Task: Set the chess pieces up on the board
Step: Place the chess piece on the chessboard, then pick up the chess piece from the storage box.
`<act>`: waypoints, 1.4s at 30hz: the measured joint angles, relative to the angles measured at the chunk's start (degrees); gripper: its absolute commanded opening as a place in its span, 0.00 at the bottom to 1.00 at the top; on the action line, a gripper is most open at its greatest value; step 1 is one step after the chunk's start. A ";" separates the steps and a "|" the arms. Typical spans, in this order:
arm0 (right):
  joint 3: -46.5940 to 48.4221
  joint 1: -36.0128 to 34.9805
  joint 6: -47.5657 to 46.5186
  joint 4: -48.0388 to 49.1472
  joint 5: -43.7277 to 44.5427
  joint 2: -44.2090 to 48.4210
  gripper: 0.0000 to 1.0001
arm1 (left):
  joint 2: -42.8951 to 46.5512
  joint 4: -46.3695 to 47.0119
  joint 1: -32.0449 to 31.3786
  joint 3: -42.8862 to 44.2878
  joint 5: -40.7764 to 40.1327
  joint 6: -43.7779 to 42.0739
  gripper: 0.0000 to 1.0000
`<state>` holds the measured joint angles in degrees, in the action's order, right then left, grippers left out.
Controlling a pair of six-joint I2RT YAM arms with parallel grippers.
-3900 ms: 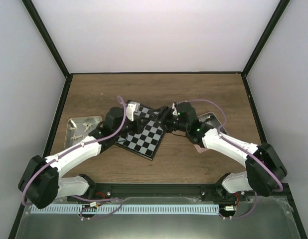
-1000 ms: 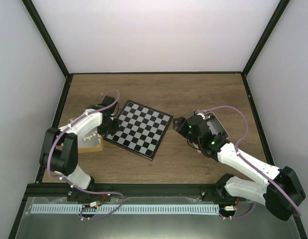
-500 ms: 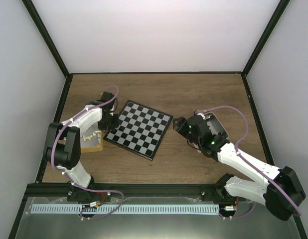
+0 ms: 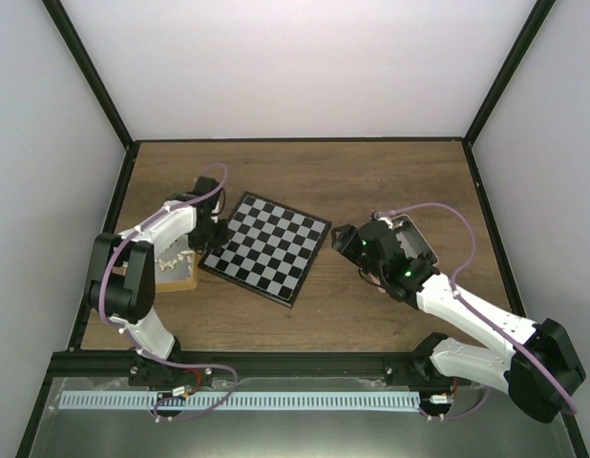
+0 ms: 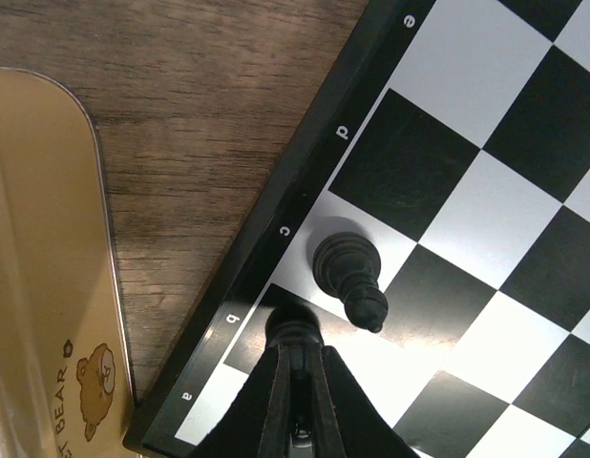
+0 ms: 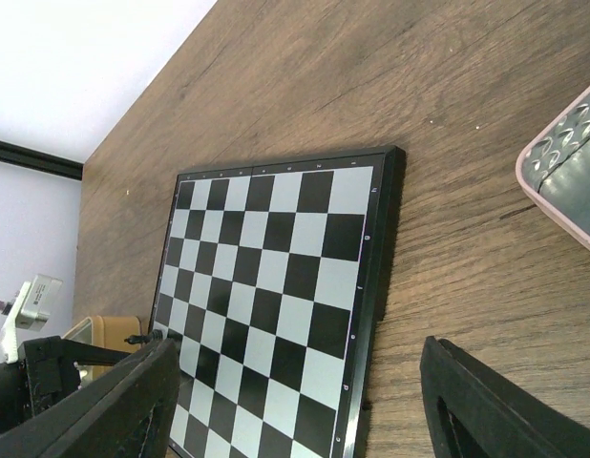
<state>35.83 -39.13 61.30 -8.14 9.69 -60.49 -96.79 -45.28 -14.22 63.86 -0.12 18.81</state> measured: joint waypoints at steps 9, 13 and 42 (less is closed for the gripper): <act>0.00 0.00 0.02 0.00 0.07 0.00 0.71 | 0.00 -0.98 0.04 0.11 0.22 -0.63 0.13; 0.00 0.00 0.00 0.00 0.28 0.00 0.71 | -0.35 -1.09 0.04 0.11 0.24 -0.94 0.24; 6.75 21.51 -20.00 -12.22 4.94 -8.66 0.61 | 37.09 23.43 -0.61 -12.66 16.11 -3.89 0.57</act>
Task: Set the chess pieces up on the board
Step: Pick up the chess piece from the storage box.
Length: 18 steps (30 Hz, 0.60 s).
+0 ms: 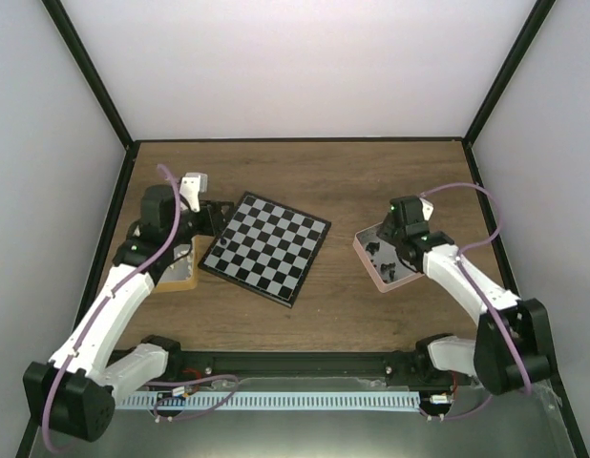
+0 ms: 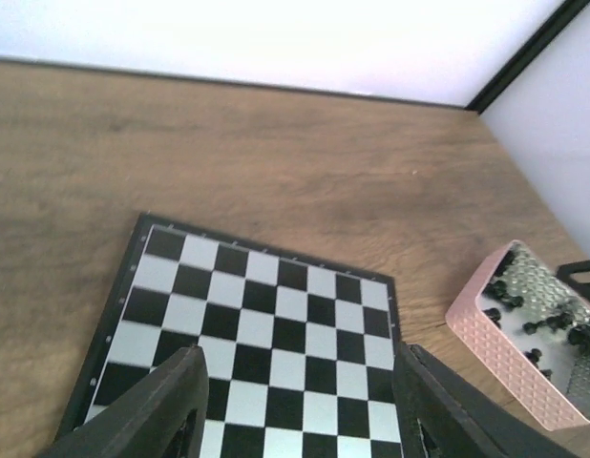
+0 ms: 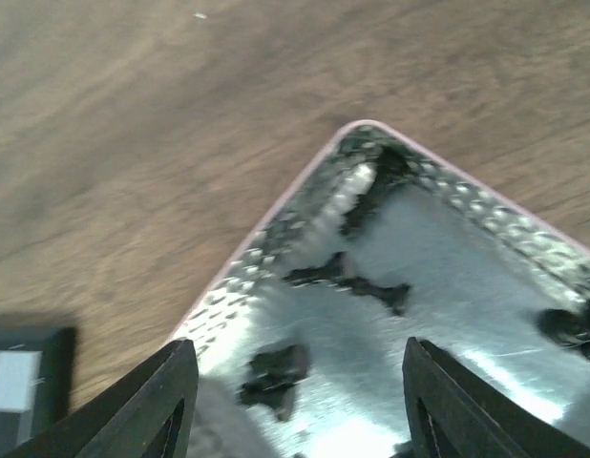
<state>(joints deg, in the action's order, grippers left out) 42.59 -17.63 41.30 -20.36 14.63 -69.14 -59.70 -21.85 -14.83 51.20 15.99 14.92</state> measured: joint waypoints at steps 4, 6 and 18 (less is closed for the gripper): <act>1.05 4.26 -3.67 -1.29 -0.44 -5.42 0.66 | 4.76 7.65 0.00 -4.59 2.64 0.31 0.60; 1.44 5.75 -5.79 -1.44 -1.27 -8.22 0.66 | 5.62 10.01 0.00 -6.03 3.61 0.50 0.61; 5.55 9.20 -16.02 -1.70 -3.50 -23.52 0.47 | 3.72 13.79 0.00 -7.13 5.90 0.72 0.62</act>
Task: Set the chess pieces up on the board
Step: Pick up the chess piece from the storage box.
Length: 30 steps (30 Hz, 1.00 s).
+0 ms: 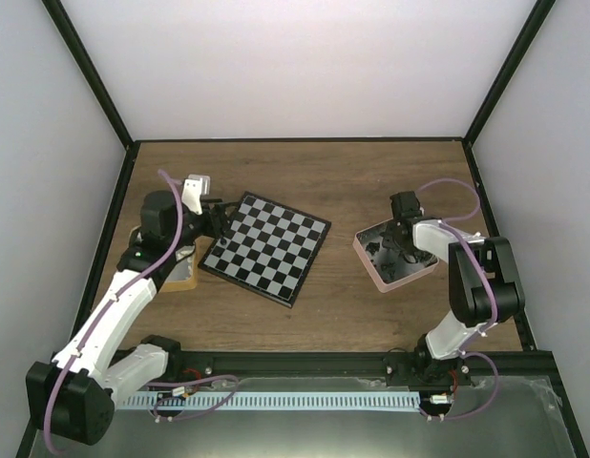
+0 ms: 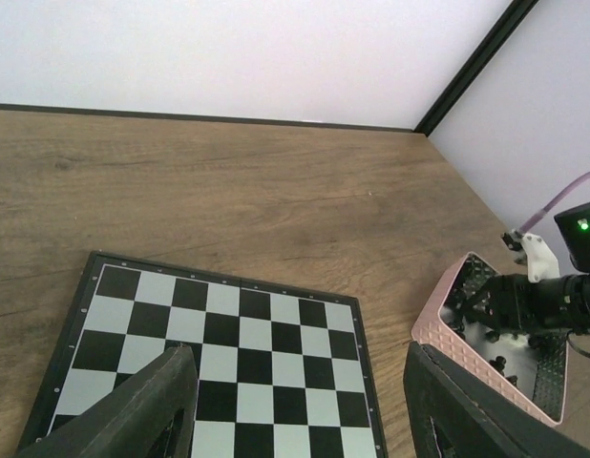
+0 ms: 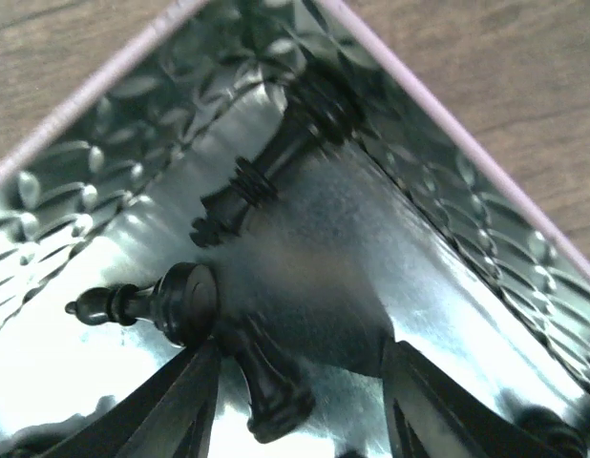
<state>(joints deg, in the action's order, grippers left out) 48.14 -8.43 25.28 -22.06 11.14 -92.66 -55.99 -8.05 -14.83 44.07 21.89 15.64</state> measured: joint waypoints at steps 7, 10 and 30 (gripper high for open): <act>2.12 0.00 -3.04 1.18 -0.72 -2.32 0.28 | -1.25 0.28 0.00 0.00 0.42 0.04 0.62; 2.19 0.00 -3.65 1.44 -1.73 -2.38 0.28 | -1.51 0.31 0.00 -0.02 0.52 0.13 0.62; 0.57 -0.07 -2.27 -0.17 -4.07 -0.28 0.09 | -1.95 1.18 0.00 0.00 1.38 0.61 0.63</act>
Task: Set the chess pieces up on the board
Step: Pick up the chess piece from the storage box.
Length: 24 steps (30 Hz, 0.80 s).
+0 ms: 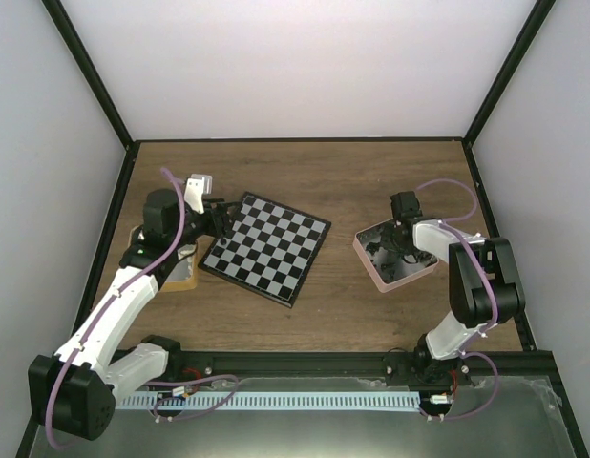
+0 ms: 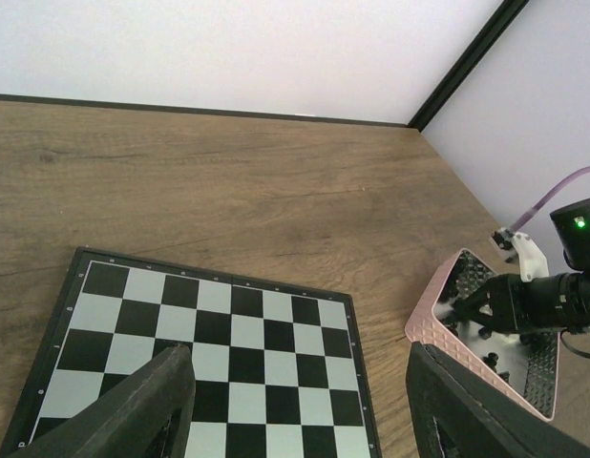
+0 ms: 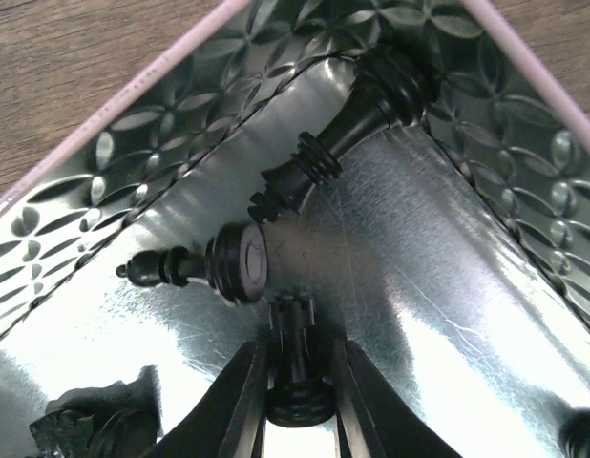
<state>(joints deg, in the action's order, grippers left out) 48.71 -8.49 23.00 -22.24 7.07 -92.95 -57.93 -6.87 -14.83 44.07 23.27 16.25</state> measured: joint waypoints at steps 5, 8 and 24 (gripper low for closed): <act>0.00 -0.74 0.20 -0.02 1.14 0.11 0.09 | 0.00 0.02 0.00 0.00 0.15 0.04 0.65; -0.13 -1.86 0.50 -0.87 2.10 1.99 0.09 | -0.09 0.46 0.00 -0.04 1.16 0.15 0.68; -3.89 -7.19 4.02 10.97 -24.68 33.09 0.09 | -3.10 9.99 -1.05 -2.32 16.92 4.79 0.99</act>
<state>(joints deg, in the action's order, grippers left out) 44.82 -15.68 27.03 -11.27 -17.61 -59.86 -61.04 3.11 -15.88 41.76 40.18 21.04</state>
